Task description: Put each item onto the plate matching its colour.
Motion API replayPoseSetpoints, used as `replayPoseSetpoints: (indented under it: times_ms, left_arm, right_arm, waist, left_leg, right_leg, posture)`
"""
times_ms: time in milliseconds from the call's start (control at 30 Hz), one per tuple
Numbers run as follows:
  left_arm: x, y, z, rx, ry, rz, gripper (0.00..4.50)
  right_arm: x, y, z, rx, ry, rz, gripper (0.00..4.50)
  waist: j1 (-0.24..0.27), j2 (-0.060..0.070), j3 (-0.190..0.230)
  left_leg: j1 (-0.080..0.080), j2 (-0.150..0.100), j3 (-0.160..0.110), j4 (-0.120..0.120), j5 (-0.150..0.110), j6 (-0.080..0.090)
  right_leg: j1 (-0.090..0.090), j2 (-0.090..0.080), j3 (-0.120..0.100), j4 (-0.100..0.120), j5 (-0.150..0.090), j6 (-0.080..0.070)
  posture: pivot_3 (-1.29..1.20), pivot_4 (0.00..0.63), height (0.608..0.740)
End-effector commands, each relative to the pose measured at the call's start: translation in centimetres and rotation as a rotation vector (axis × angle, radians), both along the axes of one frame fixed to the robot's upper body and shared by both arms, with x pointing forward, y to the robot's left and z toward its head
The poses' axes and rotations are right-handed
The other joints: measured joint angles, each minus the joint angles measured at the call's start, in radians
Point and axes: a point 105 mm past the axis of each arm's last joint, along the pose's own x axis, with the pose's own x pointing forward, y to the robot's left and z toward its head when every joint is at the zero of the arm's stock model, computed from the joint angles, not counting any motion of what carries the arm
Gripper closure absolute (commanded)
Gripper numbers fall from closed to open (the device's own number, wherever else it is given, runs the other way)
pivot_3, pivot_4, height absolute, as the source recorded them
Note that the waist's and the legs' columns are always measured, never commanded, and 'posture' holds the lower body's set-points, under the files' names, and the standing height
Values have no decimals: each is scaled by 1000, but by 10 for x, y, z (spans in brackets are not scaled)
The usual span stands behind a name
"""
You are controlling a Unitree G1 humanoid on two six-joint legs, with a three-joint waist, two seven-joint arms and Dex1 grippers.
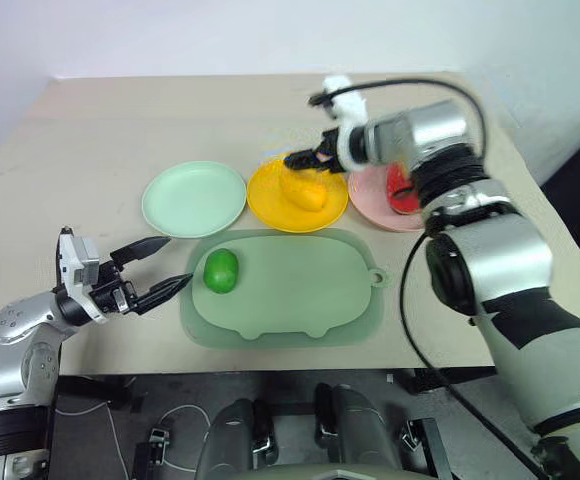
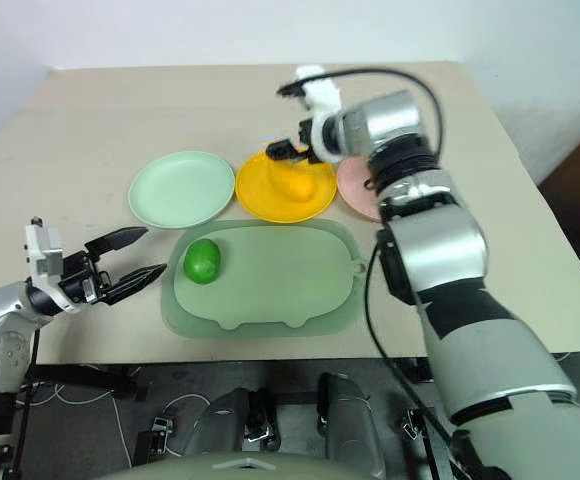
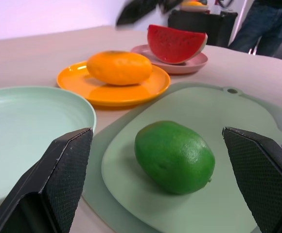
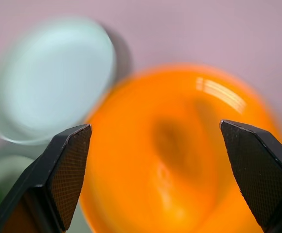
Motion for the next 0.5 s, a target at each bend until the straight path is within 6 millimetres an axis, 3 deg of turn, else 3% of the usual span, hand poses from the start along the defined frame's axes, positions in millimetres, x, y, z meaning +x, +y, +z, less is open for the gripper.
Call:
replayPoseSetpoints:
  times_ms: [33, 167, 200, 400, 500]
  left_arm:
    - [2, 5, 18, -25, -64, 18, 0]
    - [1, 3, 17, -19, -57, 11, 0]
    - [1, 3, 17, -22, -58, 15, 0]
    - [10, 5, 28, -67, -91, 114, 0]
    - [5, -5, 28, -70, -64, 90, 0]
  right_arm:
    - [-23, 0, 32, 163, -227, 98, 17]
    - [-94, -12, 13, 200, -351, 388, 17]
    - [-104, -17, 6, 189, -363, 410, 17]
    - [-129, -42, -15, 212, -387, 375, 17]
    - [-137, -51, -25, 230, -336, 366, 17]
  waist:
    - [1, -2, -1]
    - [8, -1, -1]
    - [13, -1, -1]
    - [24, -2, -1]
    - [28, -2, -1]
  left_leg:
    - [1, 0, -1, 0, 0, 0]
    - [1, 0, -2, 0, 0, 0]
    - [0, 0, -2, 0, 0, 0]
    - [3, 0, -2, 2, 1, -2]
    - [3, 0, -2, 2, 1, -1]
  right_leg:
    - [1, 0, 0, 1, 0, 0]
    - [1, 0, -1, 1, 0, 0]
    - [1, 0, -1, 1, 0, 0]
    - [3, 0, -1, 1, 0, -1]
    - [4, 0, -1, -1, -2, -3]
  posture:
    - [0, 150, 696]
    - [0, 150, 696]
    - [0, 150, 696]
    - [0, 150, 696]
    - [0, 150, 696]
